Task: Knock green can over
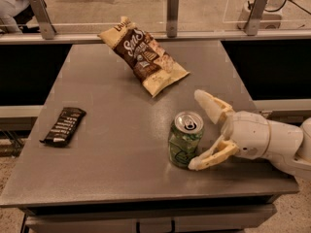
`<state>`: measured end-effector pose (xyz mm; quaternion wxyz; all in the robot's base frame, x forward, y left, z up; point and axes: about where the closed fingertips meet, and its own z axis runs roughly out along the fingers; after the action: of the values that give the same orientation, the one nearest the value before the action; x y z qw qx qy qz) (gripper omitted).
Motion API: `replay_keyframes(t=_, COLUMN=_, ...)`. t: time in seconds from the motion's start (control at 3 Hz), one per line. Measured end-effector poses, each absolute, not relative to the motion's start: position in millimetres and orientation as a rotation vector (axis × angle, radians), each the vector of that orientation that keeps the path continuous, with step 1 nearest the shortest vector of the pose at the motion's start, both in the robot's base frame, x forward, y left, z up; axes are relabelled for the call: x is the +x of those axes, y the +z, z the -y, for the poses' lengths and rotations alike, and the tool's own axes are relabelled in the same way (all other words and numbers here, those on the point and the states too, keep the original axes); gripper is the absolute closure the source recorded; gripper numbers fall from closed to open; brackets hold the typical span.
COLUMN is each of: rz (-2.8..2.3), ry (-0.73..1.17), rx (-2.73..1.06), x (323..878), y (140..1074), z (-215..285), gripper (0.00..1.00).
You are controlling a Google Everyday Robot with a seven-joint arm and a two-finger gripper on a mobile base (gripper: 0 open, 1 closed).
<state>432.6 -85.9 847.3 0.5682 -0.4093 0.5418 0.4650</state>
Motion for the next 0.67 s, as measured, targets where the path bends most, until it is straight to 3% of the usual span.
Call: replay_keyframes(t=0.67, rz=-1.361, ry=0.856, rx=-1.173, x=428.1, y=876.8, z=75.5, gripper=0.00)
